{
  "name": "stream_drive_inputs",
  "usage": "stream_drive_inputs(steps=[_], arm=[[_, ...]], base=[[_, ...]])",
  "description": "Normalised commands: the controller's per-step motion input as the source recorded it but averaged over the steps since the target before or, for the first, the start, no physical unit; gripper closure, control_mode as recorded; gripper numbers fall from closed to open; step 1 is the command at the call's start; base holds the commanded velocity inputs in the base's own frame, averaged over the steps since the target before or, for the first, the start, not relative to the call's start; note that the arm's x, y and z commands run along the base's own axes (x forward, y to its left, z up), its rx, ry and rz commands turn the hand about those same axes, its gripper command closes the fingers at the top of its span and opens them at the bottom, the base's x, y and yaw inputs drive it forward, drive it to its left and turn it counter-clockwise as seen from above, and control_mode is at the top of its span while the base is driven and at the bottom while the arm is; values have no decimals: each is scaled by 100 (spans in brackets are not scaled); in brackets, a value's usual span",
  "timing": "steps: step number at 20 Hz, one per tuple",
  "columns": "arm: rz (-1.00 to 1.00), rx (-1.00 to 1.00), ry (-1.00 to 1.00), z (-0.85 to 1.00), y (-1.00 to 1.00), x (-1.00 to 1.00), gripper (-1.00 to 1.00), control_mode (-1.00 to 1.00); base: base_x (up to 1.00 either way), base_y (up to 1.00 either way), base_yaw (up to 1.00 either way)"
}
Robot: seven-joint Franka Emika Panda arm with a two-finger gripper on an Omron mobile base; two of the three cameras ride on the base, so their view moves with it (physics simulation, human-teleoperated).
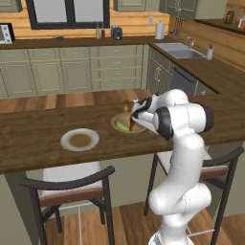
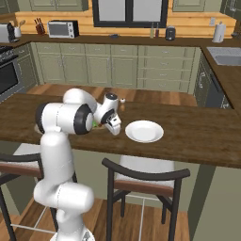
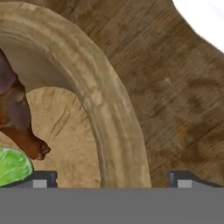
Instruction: Pick the chicken drumstick and lemon wedge from their plates and place them in the bowl. Then put the bowl in the fridge.
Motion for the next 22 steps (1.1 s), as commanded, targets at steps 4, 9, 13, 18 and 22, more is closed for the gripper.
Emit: stream_drive_inputs(steps=[4,9,13,18,22], arm=[[-11,5,0,-35,24,4,100,-100],[-5,5,0,-30,5,-5,100,-100],[0,6,0,4,4,-29,100,-100],[0,2,0,61,2,-76,100,-100],[-3,0,-2,100,0,-100,100,-100]], base=[[0,0,0],[0,0,0],[0,0,0],[0,0,0],[0,0,0]])
